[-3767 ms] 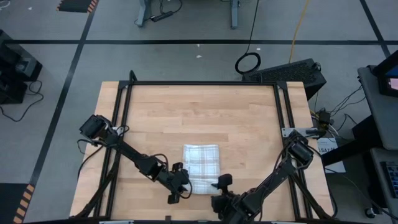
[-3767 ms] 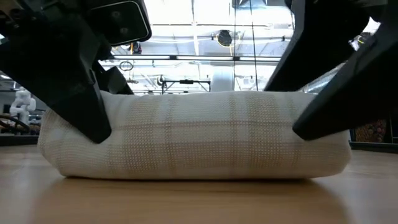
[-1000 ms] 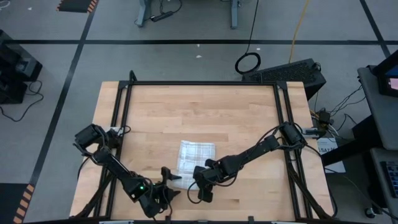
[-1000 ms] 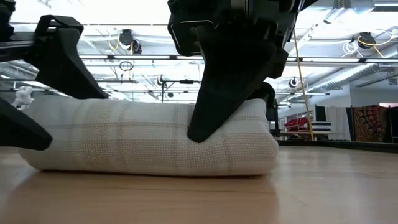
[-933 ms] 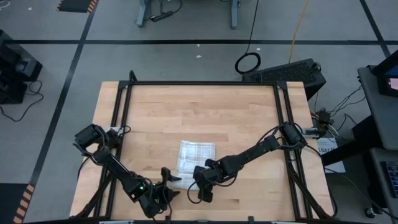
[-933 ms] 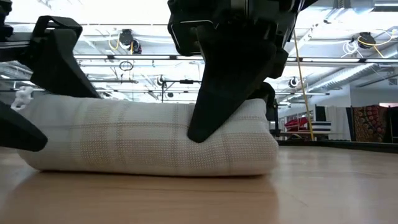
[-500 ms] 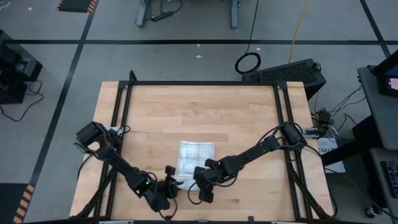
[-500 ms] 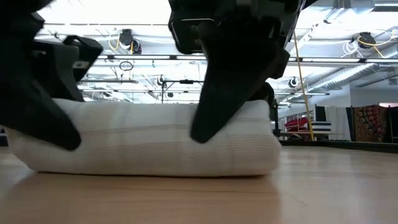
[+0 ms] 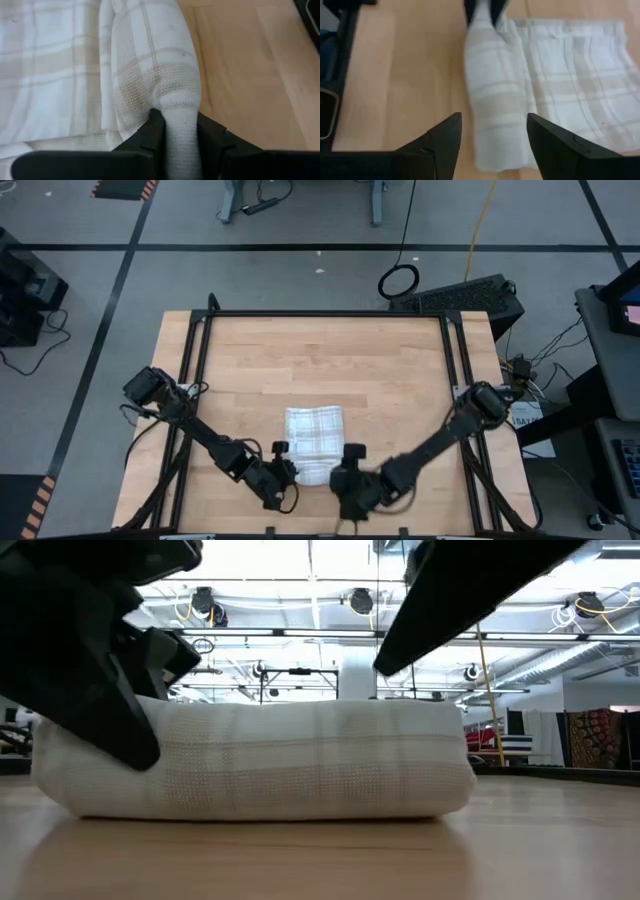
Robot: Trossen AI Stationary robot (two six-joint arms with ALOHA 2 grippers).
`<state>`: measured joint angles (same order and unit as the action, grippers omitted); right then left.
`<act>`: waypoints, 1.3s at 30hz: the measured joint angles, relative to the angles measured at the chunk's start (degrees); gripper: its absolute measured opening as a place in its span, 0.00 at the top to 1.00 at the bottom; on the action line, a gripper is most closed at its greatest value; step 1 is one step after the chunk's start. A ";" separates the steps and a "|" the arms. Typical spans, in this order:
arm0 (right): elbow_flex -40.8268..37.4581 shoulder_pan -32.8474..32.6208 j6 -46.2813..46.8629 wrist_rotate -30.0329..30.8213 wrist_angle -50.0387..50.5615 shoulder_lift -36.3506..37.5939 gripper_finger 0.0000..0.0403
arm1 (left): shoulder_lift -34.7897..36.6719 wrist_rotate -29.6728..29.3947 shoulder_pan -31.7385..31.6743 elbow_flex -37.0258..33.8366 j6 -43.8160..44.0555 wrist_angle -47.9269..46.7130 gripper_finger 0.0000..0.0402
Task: Roll towel
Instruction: Roll the white kitchen towel
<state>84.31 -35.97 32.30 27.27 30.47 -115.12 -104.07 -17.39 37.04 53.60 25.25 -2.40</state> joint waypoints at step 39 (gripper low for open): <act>0.23 3.49 -10.29 -3.51 -5.43 -6.34 0.54 | 2.69 29.96 -13.03 -0.15 4.43 -1.51 0.78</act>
<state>84.54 -32.48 22.01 23.76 25.04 -121.46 -101.38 12.58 24.01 53.45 29.69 -3.91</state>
